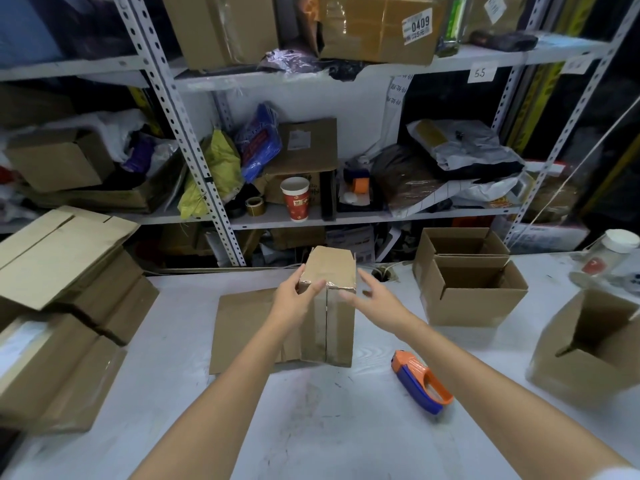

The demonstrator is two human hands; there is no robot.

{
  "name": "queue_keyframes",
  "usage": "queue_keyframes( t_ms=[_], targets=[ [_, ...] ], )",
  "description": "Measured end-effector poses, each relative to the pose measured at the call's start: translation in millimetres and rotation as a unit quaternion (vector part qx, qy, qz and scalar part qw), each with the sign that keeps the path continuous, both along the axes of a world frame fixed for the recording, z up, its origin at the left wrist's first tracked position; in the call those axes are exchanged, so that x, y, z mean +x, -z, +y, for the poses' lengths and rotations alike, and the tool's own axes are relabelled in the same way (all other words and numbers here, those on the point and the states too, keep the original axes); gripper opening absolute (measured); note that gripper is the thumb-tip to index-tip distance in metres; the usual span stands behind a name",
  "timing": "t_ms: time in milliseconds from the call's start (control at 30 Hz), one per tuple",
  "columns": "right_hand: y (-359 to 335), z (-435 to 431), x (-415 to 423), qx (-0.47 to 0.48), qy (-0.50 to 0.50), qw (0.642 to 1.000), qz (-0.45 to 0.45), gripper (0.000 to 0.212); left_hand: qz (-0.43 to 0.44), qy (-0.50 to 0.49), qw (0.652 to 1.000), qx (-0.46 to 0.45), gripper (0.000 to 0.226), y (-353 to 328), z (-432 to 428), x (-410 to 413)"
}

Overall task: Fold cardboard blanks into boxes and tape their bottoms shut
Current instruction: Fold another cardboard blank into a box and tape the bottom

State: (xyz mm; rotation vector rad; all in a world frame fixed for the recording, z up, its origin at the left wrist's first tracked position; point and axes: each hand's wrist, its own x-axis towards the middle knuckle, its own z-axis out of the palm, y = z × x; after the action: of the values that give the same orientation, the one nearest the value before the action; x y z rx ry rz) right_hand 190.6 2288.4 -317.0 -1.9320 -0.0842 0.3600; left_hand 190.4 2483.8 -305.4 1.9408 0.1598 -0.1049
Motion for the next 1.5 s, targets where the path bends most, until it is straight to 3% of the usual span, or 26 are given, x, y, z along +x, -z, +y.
queue_keyframes(
  t_ms=[33, 100, 133, 200, 367, 500, 633, 767, 867, 1100, 1200, 1333, 1500],
  targets=[
    [2.1, -1.6, 1.3, -0.084, -0.016, 0.994, -0.062, 0.082, 0.003, 0.005, 1.000, 0.010, 0.070, 0.3, 2.1, 0.8],
    [5.5, -2.2, 4.3, -0.250, -0.068, 0.943, -0.208, 0.086, 0.019, 0.030, 0.999, 0.036, 0.075, -0.4, 2.9, 2.2],
    [8.0, -1.7, 5.8, -0.291, -0.098, 0.916, -0.260, 0.082, 0.023, 0.046, 0.997, 0.049, 0.076, -0.9, 1.6, 2.4],
    [11.0, 0.7, 6.7, -0.301, -0.131, 0.903, -0.276, 0.076, 0.026, 0.069, 0.995, 0.062, 0.074, -2.5, -1.8, 1.3],
    [27.9, -6.0, 4.0, -0.228, -0.076, 0.942, -0.233, 0.071, 0.042, 0.078, 0.996, 0.002, 0.064, -8.8, 0.4, -3.8],
    [31.5, -23.4, 5.6, -0.107, 0.025, 0.987, -0.115, 0.065, 0.058, -0.016, 0.998, -0.006, 0.065, -4.6, 12.5, -4.8],
    [33.0, -34.5, 10.2, -0.021, 0.109, 0.990, -0.089, 0.065, 0.160, -0.059, 0.985, -0.033, 0.073, 15.7, 22.6, -11.0],
    [32.3, -25.2, -1.1, -0.004, 0.089, 0.992, -0.090, 0.062, 0.221, -0.100, 0.962, -0.124, 0.062, 16.2, 13.2, -14.7],
    [36.6, -26.6, -12.0, -0.026, 0.079, 0.992, -0.098, 0.062, 0.215, -0.105, 0.961, -0.141, 0.052, 16.5, 16.1, -16.4],
    [40.1, -29.2, -19.1, -0.043, 0.062, 0.993, -0.087, 0.073, 0.204, -0.123, 0.959, -0.150, 0.053, 24.5, 23.6, -17.4],
    [41.1, -29.7, -18.4, -0.012, 0.051, 0.997, -0.050, 0.073, 0.149, -0.135, 0.969, -0.142, 0.060, 23.9, 23.8, -21.0],
    [33.5, -28.1, -11.3, 0.025, 0.064, 0.998, 0.011, 0.100, 0.105, -0.128, 0.978, -0.129, 0.066, 24.7, 29.5, -26.6],
    [6.6, -28.0, 10.5, 0.043, 0.139, 0.979, 0.143, 0.086, 0.035, -0.046, 0.995, -0.083, 0.065, 22.5, 22.3, -35.2]
  ],
)
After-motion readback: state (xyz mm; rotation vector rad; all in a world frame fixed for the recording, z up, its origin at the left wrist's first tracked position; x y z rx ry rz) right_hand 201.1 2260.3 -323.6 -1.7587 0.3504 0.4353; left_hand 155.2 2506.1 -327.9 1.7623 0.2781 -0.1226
